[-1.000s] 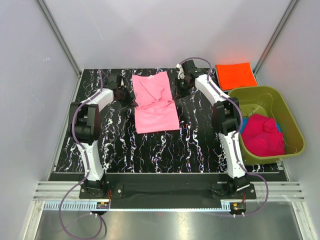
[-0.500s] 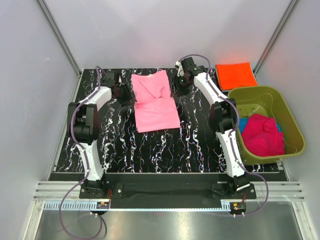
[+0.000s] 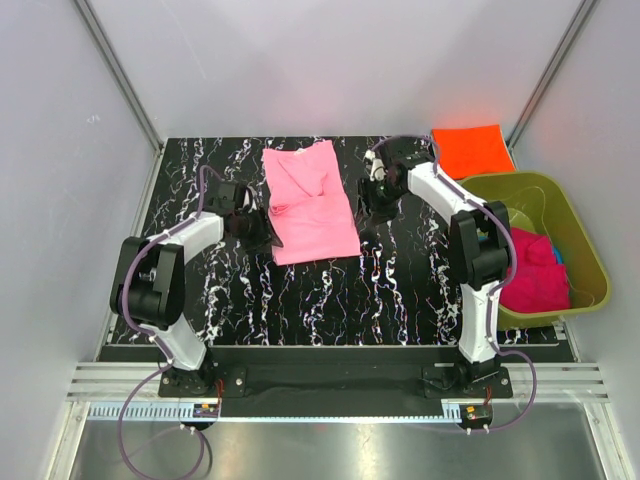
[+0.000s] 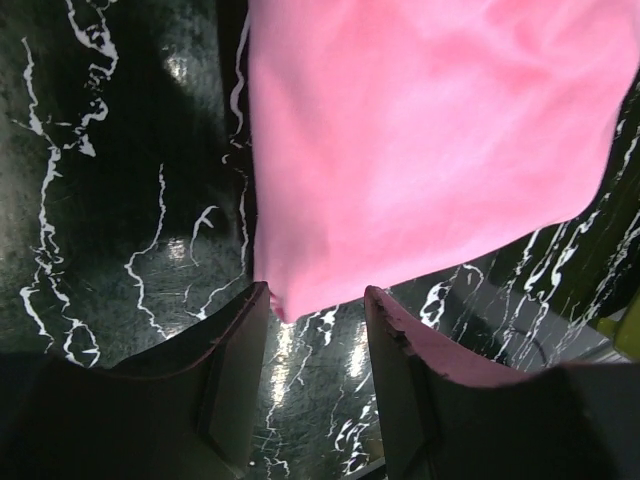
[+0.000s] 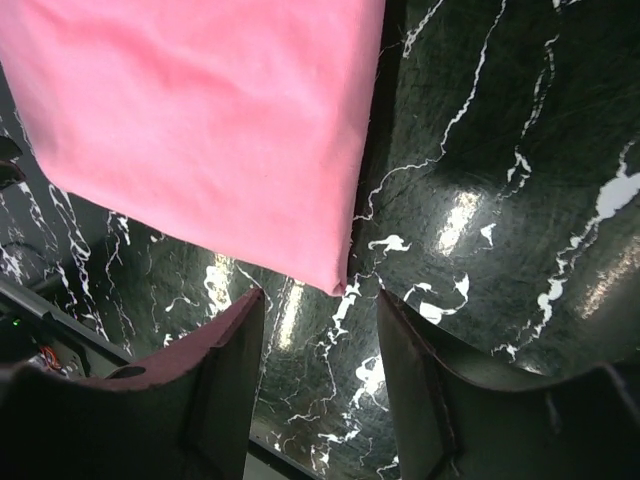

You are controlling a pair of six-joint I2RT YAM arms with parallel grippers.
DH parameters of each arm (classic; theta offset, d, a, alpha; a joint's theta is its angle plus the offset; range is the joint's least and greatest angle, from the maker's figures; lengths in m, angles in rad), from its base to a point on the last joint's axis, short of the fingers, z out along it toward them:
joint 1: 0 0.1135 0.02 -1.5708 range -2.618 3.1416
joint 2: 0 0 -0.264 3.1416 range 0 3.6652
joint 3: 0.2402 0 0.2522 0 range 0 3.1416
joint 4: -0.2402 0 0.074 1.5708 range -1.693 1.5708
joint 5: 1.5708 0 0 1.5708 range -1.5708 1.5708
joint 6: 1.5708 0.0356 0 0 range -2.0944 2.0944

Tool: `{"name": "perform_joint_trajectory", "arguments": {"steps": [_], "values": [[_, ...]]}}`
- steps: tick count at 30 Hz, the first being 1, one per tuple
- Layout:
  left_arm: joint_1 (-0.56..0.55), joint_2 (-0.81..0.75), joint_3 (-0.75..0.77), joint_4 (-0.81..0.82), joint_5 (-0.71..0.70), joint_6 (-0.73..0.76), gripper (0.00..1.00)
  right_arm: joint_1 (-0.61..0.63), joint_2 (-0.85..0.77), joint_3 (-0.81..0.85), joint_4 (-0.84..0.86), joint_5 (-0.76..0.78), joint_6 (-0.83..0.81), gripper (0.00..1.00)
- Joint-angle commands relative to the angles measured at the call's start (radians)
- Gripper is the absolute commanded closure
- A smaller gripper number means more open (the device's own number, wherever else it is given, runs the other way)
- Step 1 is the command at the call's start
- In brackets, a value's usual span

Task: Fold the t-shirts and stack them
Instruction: Fold the tshirt

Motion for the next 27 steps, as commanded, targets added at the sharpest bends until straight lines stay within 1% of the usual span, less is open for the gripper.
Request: {"name": "perform_joint_trajectory", "arguments": {"steps": [1,3,7,11,14,15,16,19,20,22,23,24,25,27], "values": [[0.005,-0.008,-0.009,0.065,0.017,0.029,0.52,-0.003,-0.001,-0.037,0.069,-0.085,-0.036,0.44],[0.0,-0.008,-0.013,0.062,-0.012,0.035,0.52,-0.003,0.019,-0.044,0.076,-0.093,-0.042,0.44],[-0.015,0.047,0.008,0.067,0.0,0.058,0.52,-0.003,0.05,-0.055,0.088,-0.107,-0.05,0.44],[-0.032,0.095,0.003,0.067,0.004,0.062,0.52,-0.003,0.059,-0.105,0.137,-0.154,-0.03,0.45],[-0.04,0.104,-0.004,0.068,-0.017,0.069,0.54,-0.001,0.062,-0.142,0.17,-0.156,-0.023,0.46],[-0.042,0.104,-0.007,0.065,-0.029,0.072,0.56,-0.001,0.064,-0.15,0.182,-0.156,-0.02,0.48],[-0.04,0.098,-0.009,0.065,-0.032,0.072,0.61,-0.001,0.064,-0.159,0.187,-0.15,-0.016,0.51],[-0.042,0.079,-0.01,0.045,-0.054,0.074,0.69,0.0,0.061,-0.193,0.21,-0.147,-0.001,0.62],[-0.043,0.073,-0.013,0.035,-0.057,0.075,0.75,0.0,0.049,-0.22,0.228,-0.15,0.004,0.75],[-0.043,0.044,-0.029,0.019,-0.075,0.078,0.84,0.002,0.026,-0.256,0.242,-0.13,0.026,0.89],[-0.046,0.032,-0.035,0.002,-0.084,0.086,0.92,0.002,-0.009,-0.298,0.254,-0.122,0.032,0.97],[-0.048,0.003,-0.041,-0.011,-0.113,0.091,0.95,0.003,-0.031,-0.325,0.262,-0.113,0.045,1.0],[-0.051,-0.013,-0.059,-0.022,-0.124,0.095,0.96,0.003,-0.057,-0.354,0.272,-0.096,0.055,1.0],[-0.049,-0.049,-0.079,-0.056,-0.158,0.098,0.95,0.011,-0.128,-0.441,0.305,-0.087,0.085,1.0]]}}
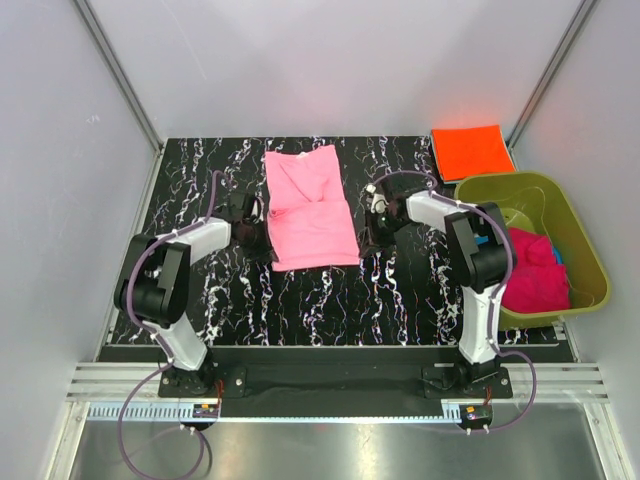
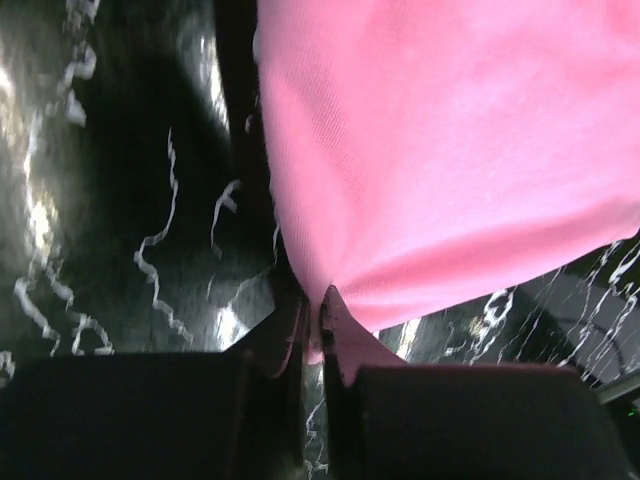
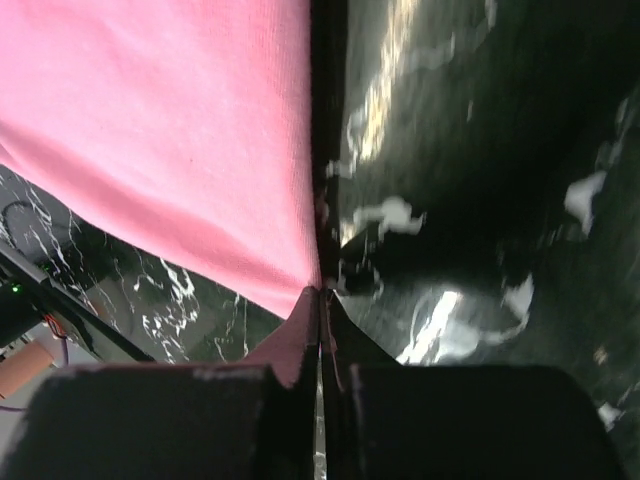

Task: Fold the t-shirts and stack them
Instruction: Fold the tshirt

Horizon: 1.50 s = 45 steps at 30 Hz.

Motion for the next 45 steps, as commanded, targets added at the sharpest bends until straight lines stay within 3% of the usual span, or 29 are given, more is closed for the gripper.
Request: {"name": "perform_joint_trajectory", "arguments": {"steps": [1,3,6,10,15,20,27,30,36,40,45], "values": [[-0.003,-0.121,-0.055,-0.07,-0.09,0.03,0.9,0.014,-0.134,-0.113,0.05,0.049,0.043,1.0],[-0.009,-0.179,-0.08,-0.087,-0.085,0.026,0.75,0.025,-0.185,-0.185,0.073,0.058,0.069,1.0],[-0.024,-0.236,-0.123,-0.103,-0.065,0.016,0.75,0.057,-0.238,-0.254,0.097,0.069,0.092,0.96],[-0.028,-0.328,-0.12,-0.13,-0.083,0.007,0.67,0.063,-0.284,-0.296,0.097,0.097,0.112,0.7],[-0.029,-0.28,-0.011,-0.092,0.033,-0.014,0.67,0.063,-0.353,-0.253,0.033,0.183,0.161,0.63],[-0.028,-0.096,0.118,-0.044,0.059,-0.027,0.69,0.065,-0.311,-0.105,0.011,0.17,0.149,0.73],[-0.008,0.14,0.336,-0.057,0.023,-0.014,0.69,0.06,-0.113,0.202,0.01,0.157,0.083,0.75],[0.018,0.193,0.37,-0.064,-0.002,-0.022,0.69,0.06,0.002,0.373,0.013,0.163,0.089,0.75],[0.043,0.257,0.428,-0.092,-0.059,-0.025,0.69,0.061,0.244,0.684,0.017,0.092,0.075,1.0],[0.057,0.3,0.457,-0.1,-0.064,-0.03,0.69,0.06,0.383,0.833,0.019,0.011,0.075,1.0],[0.063,0.331,0.491,-0.118,-0.095,-0.025,0.69,0.039,0.508,0.933,0.017,0.031,0.098,1.0]]}}
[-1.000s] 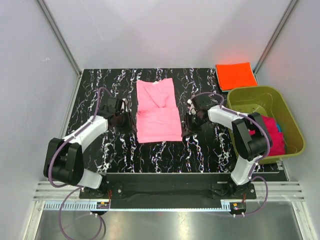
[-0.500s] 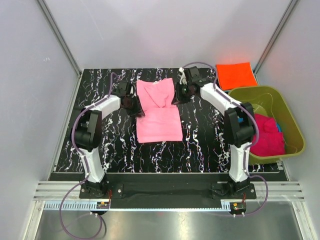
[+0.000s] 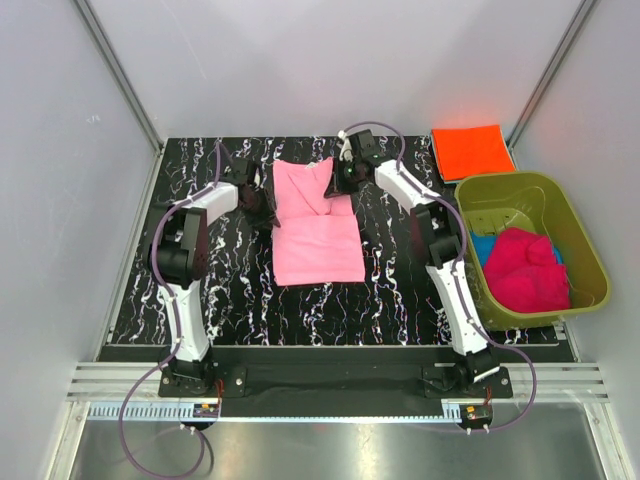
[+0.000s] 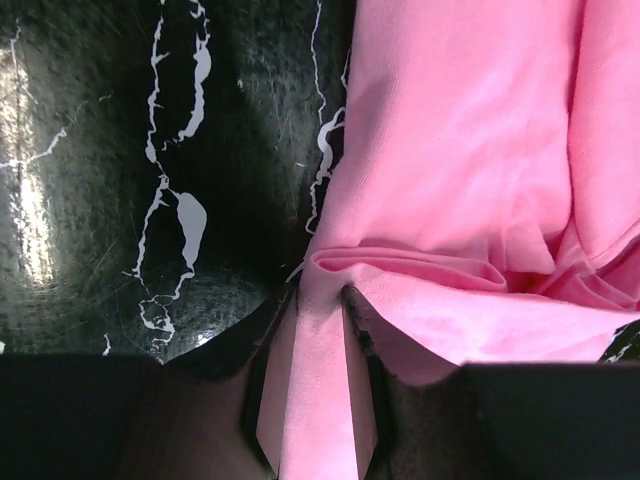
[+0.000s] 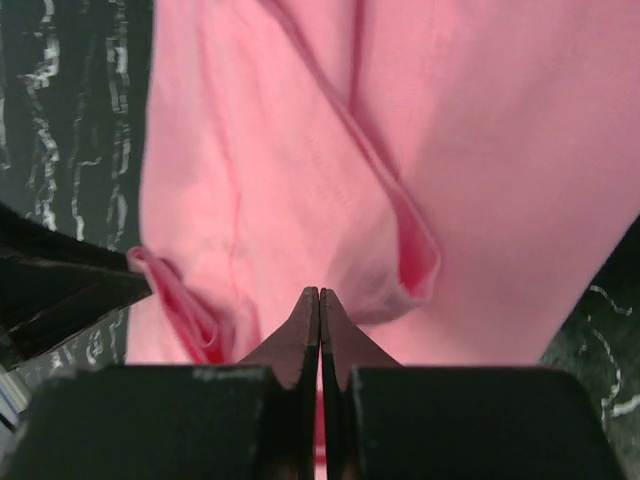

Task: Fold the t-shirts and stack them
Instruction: Fold the tshirt

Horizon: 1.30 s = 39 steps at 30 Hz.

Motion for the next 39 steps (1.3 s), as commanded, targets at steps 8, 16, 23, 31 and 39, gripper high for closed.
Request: {"name": "perform_joint_trajectory", "arguments": {"steps": [8,16,23,31,39], "values": [[0.021,0.027,0.071,-0.042,-0.065,0.007,0.69,-0.051,0.095,0.055,0.006,-0.05,-0.005,1.0],[0.024,0.016,0.367,-0.051,0.051,0.043,0.65,-0.049,0.007,0.067,0.008,-0.148,-0.021,0.96],[0.026,0.251,0.68,-0.002,0.234,-0.006,0.66,-0.049,0.005,0.104,0.011,-0.238,-0.007,0.97],[0.036,0.372,0.668,0.26,0.329,-0.124,0.66,-0.044,0.048,0.131,0.012,-0.294,-0.015,0.98],[0.052,0.483,0.692,0.411,0.361,-0.214,0.66,-0.044,0.097,0.095,0.011,-0.278,-0.033,0.98]]}}
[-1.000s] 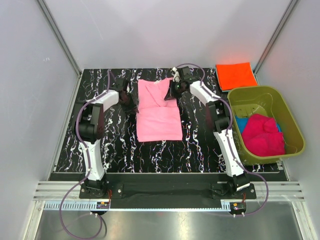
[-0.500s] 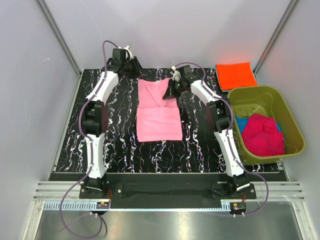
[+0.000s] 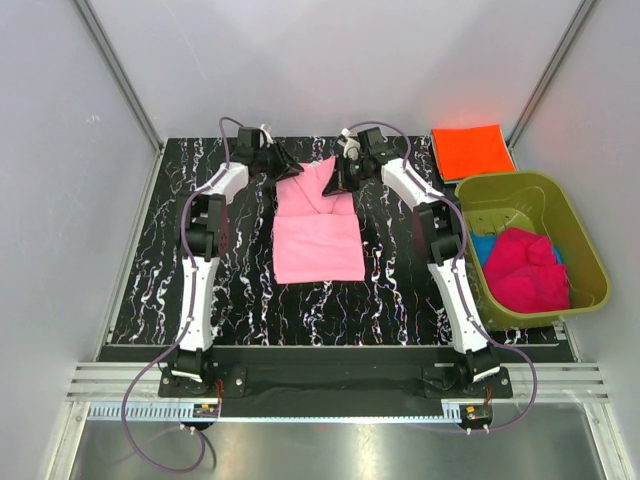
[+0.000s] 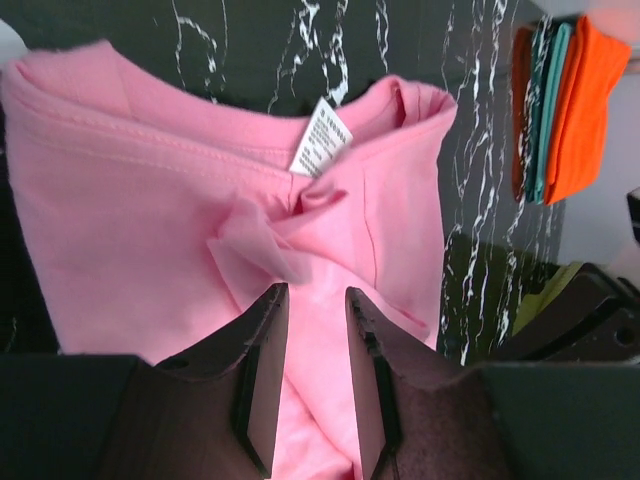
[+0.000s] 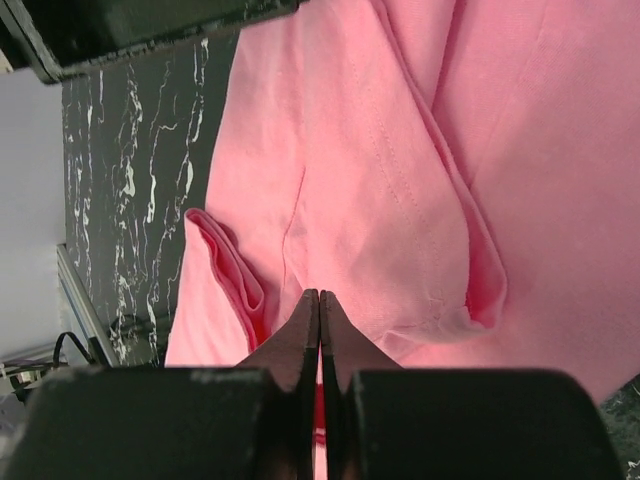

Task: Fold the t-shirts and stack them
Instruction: Fold the tshirt

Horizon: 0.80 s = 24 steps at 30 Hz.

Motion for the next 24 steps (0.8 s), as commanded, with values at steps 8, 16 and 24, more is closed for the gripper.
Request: {"name": "perform_joint_trajectory", "arguments": {"steps": [8,16,24], "values": [[0.025,0.045,0.023,0.109,-0.044,-0.047,0.66,-0.004,0.015,-0.095,0.011,0.046,-0.062,0.99],[0.028,0.074,0.029,0.098,-0.044,-0.032,0.65,-0.015,-0.041,-0.19,0.025,0.1,-0.07,1.0],[0.028,0.092,0.04,0.095,-0.038,-0.026,0.65,-0.015,-0.053,-0.195,0.03,0.1,-0.067,1.0]]}}
